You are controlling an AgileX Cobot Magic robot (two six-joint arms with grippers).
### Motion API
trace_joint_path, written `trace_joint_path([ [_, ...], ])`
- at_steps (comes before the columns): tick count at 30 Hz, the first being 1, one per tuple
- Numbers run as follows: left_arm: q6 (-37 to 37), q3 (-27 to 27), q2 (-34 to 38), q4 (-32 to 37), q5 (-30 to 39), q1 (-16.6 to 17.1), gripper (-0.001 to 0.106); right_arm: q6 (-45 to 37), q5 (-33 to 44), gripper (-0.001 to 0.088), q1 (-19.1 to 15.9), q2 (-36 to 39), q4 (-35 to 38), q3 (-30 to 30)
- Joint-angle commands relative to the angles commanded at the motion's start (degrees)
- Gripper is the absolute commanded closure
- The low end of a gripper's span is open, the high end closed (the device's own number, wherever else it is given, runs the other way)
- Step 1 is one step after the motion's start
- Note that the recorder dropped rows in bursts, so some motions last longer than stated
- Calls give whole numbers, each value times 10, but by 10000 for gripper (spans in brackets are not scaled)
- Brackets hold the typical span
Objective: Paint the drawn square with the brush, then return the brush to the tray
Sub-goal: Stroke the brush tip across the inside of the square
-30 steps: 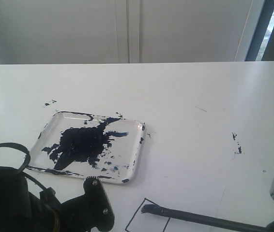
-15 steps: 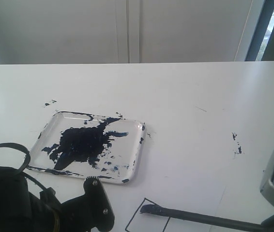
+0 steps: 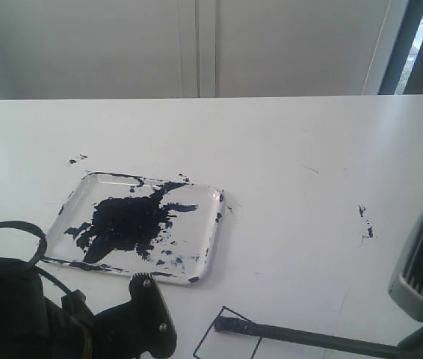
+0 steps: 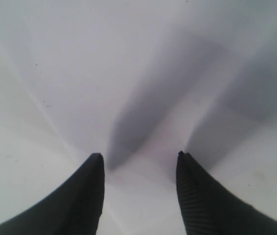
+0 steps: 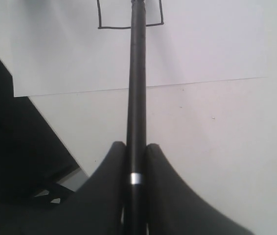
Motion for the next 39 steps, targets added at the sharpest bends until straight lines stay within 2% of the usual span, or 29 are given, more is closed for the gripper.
trace_joint_path([
  [15, 0, 0, 0, 0, 0, 0, 544, -26, 36, 868, 0, 0, 42, 0],
  [39, 0, 0, 0, 0, 0, 0, 544, -36, 47, 868, 0, 0, 53, 0],
])
